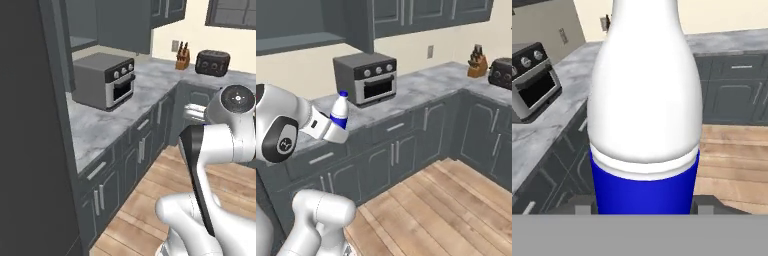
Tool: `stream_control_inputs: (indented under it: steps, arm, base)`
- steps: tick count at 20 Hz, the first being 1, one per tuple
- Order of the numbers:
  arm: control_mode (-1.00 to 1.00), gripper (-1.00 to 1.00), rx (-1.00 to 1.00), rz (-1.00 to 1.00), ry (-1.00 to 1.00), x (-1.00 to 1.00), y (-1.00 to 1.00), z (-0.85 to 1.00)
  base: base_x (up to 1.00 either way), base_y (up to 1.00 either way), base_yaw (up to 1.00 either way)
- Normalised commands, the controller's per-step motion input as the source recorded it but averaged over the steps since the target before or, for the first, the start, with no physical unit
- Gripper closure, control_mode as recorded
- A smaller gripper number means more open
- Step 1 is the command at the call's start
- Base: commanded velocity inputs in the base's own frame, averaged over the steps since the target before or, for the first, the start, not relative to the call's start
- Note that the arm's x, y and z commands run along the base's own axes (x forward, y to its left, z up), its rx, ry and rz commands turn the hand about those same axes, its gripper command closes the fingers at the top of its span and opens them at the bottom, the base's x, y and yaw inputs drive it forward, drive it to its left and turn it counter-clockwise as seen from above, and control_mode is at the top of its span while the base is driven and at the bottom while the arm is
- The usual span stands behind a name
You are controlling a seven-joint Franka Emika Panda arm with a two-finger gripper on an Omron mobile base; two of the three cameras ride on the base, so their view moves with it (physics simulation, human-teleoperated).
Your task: Pick the bottled water from the counter and place it in the open cabinet.
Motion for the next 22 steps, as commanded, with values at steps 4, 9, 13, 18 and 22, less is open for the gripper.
stream_control_inputs:
  steps: [4,9,13,18,22]
  arm:
    - [1.00,1.00,0.00,0.00,0.00,0.00,0.00,0.00]
    - [1.00,1.00,0.00,0.00,0.00,0.00,0.00,0.00]
    - [1.00,1.00,0.00,0.00,0.00,0.00,0.00,0.00]
    - [1.00,1.00,0.00,0.00,0.00,0.00,0.00,0.00]
    - [1.00,1.00,0.00,0.00,0.00,0.00,0.00,0.00]
  base:
    - [0.26,-0.40,0.66]
    - [0.68,-0.18,0.08]
    - [0.60,-0.31,0.11]
    - [0.02,-0.02,0.43]
    - [0.00,-0.08,0.59]
